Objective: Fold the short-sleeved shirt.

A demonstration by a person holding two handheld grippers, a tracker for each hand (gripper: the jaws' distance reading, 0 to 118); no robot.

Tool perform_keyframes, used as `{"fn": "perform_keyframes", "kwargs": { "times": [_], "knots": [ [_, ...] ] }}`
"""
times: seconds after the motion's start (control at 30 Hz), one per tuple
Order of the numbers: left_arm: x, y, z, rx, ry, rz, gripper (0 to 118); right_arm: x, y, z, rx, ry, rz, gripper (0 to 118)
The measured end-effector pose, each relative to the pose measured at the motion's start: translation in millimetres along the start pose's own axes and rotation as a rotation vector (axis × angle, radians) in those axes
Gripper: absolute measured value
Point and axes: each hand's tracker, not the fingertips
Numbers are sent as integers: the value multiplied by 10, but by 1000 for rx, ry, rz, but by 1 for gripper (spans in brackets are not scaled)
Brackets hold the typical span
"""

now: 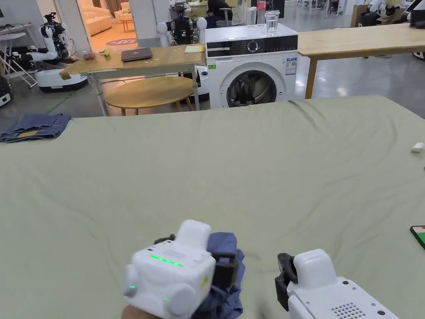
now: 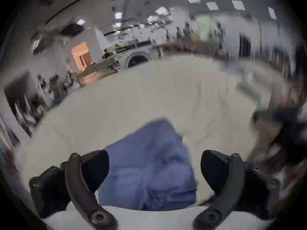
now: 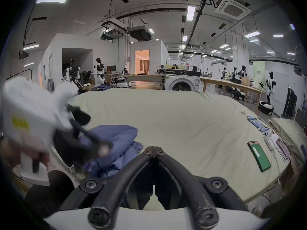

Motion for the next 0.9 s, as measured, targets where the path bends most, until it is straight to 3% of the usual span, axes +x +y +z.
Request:
{"fn": "perform_keyframes", "kwargs": {
  "times": [0.07, 0.13, 0.17, 0.23, 0.27, 0.37, 0.43, 0.6, 0.73, 0.9],
  "knots": [
    [-287, 74, 58, -42, -26, 160, 110, -15, -5, 0, -2, 3, 4, 0],
    [-455, 46, 30, -43, -9, 219, 109, -27, -10, -2, -6, 10, 2, 0],
    [-483, 25, -2, -51, 8, 227, 100, -34, -11, -5, -8, 14, 0, 0],
    [-467, -30, -129, -101, 36, 213, 21, -50, -17, -2, -11, 17, 3, 0],
    [-406, -83, -211, -130, 27, 209, 0, -56, -19, -1, -12, 18, 8, 0],
    [-298, -222, -409, -213, -189, 240, 0, -54, -21, -1, -14, 16, 15, 0],
    [-66, -292, -599, -248, -185, 174, 0, -38, -24, -5, -19, 12, 16, 0],
    [116, -372, -894, -300, -148, 175, 0, 3, -26, -21, -35, 2, 15, 0],
    [14, -309, -686, -258, -154, 209, 0, 7, -24, -41, -44, 2, 16, 0],
    [-374, -255, 72, -40, -150, 273, 0, -66, 37, -122, -84, 48, -7, 0]
  ]
}}
